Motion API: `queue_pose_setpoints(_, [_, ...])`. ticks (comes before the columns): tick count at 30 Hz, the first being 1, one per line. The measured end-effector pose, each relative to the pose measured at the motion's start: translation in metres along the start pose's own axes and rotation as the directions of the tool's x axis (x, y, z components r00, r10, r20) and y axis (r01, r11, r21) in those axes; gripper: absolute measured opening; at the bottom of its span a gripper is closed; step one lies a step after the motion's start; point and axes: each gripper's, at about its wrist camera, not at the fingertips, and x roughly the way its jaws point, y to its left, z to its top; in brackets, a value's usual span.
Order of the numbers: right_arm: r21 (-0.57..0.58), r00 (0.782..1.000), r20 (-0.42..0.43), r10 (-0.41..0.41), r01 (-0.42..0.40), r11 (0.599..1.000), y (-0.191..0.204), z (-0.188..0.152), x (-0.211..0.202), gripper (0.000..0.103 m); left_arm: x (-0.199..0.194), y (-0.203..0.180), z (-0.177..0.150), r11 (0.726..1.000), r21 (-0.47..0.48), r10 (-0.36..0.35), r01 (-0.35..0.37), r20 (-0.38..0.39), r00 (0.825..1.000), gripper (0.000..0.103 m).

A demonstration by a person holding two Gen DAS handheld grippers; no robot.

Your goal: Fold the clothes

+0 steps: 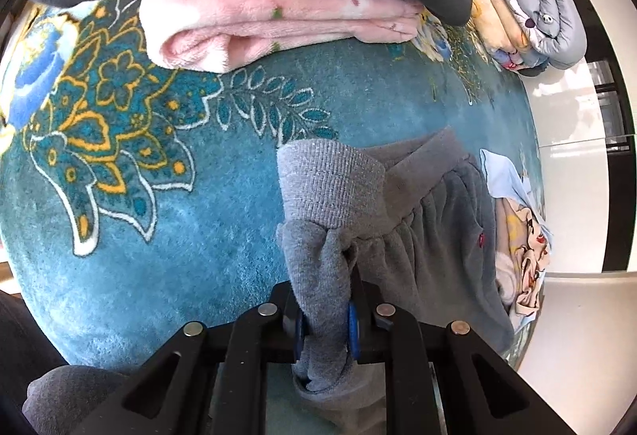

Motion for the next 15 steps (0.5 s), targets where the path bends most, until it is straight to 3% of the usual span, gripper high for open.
queue_pose_setpoints(4, [-0.083,0.996,-0.058,0.071,-0.075,0.994,0.063,-0.012,0.040,0.009,-0.001,0.002,0.001,1.000,-0.004,-0.010,0.010,-0.004,1.000,0.018])
queue_pose_setpoints(6, [-0.149,0.994,-0.046,0.101,-0.106,0.983,0.085,-0.010,0.044,0.018,0.001,0.002,0.002,1.000,-0.002,-0.008,0.008,-0.002,1.000,0.019])
queue_pose_setpoints(8, [-0.207,0.980,-0.053,0.193,-0.200,0.958,0.100,-0.007,0.039,0.042,0.003,0.002,0.003,1.000,-0.007,-0.005,0.005,-0.006,1.000,0.019])
queue_pose_setpoints(10, [-0.249,0.962,-0.033,0.273,-0.272,0.929,0.105,-0.002,0.024,0.052,0.004,0.003,0.003,1.000,-0.013,-0.007,0.007,-0.010,1.000,0.019])
queue_pose_setpoints(12, [-0.276,0.945,-0.006,0.327,-0.316,0.908,0.106,0.005,0.010,0.052,0.004,0.005,0.004,1.000,-0.021,-0.014,0.014,-0.012,1.000,0.019])
queue_pose_setpoints(15, [-0.224,0.955,0.066,0.289,-0.268,0.937,0.073,0.026,-0.002,0.058,0.005,0.006,0.005,0.999,-0.030,-0.025,0.024,-0.016,1.000,0.019])
